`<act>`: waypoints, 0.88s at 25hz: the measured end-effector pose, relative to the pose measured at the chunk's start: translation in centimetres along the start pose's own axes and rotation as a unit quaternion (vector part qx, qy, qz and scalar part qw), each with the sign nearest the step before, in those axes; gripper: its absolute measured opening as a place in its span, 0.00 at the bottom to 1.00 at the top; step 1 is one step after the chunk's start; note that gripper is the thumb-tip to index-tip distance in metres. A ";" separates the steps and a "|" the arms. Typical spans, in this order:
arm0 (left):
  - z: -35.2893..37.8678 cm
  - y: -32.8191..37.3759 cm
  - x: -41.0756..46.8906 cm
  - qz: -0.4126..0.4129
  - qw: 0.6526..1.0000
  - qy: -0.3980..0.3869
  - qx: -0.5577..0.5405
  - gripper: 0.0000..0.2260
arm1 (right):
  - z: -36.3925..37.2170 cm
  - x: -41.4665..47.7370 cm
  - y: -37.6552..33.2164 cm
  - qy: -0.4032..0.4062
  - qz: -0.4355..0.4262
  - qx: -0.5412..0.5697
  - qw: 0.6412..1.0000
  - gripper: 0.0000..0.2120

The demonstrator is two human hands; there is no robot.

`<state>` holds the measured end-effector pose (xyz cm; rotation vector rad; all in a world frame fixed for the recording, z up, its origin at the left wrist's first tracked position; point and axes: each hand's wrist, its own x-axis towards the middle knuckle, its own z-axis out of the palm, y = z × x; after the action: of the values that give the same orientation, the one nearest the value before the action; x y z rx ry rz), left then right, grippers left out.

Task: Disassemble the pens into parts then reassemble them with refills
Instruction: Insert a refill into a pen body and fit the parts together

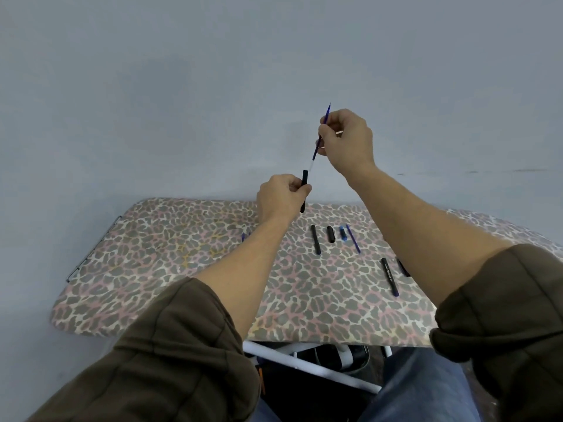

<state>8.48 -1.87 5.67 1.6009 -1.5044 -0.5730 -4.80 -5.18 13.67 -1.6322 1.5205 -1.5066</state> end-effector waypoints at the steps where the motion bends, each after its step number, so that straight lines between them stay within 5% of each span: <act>1: 0.0 0.0 0.0 0.002 1.000 0.000 0.003 0.08 | -0.1 0.0 0.0 0.003 0.000 0.004 1.000 0.05; 18: 0.5 1.3 0.2 0.020 1.000 -0.010 -0.002 0.07 | -0.1 -1.7 2.1 -0.112 0.037 -0.095 0.988 0.03; 22: 0.9 1.4 0.4 0.018 1.000 -0.010 -0.015 0.06 | -0.7 -1.8 2.3 -0.093 0.065 -0.038 0.993 0.06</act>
<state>6.99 -2.44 6.44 1.5468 -1.5301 -0.5908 -6.01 -4.01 11.14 -1.6318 1.5648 -1.2077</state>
